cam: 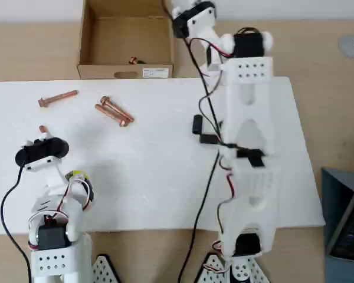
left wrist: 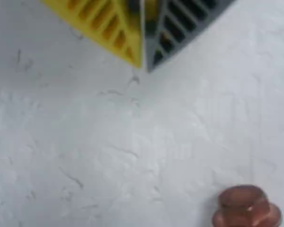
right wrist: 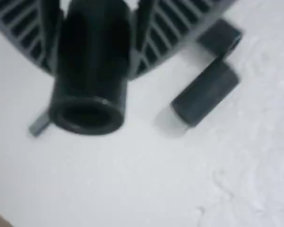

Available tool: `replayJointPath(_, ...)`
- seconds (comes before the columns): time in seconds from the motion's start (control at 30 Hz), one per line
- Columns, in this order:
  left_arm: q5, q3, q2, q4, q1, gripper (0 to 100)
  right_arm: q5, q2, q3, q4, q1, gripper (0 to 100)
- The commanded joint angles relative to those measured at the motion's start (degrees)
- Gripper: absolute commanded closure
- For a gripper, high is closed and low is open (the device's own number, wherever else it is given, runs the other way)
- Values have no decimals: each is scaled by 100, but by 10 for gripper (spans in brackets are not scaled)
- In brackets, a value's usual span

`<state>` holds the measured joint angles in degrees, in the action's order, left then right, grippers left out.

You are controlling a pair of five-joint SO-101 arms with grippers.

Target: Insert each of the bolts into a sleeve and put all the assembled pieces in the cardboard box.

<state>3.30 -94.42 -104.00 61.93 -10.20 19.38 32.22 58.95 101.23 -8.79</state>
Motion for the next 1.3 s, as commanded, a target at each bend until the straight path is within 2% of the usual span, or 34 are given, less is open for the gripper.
replayJointPath(0.0,9,44,-48,-26,-35,998,-343,-1525,-927,123,268,988)
replayJointPath(0.23,18,44,-48,-26,-35,998,-1011,-3459,-3213,123,822,988)
replayJointPath(0.43,9,176,-31,-26,-35,998,-1521,-4523,-4699,79,1473,988)
replayJointPath(0.7,9,1521,207,18,-26,998,-1679,-5552,-6273,-26,2141,988)
replayJointPath(0.9,105,2796,2026,26,-26,999,-1679,-6202,-7160,-360,2413,988)
replayJointPath(1.27,1442,5811,6088,18,-18,998,-1688,-7020,-8145,-448,2404,988)
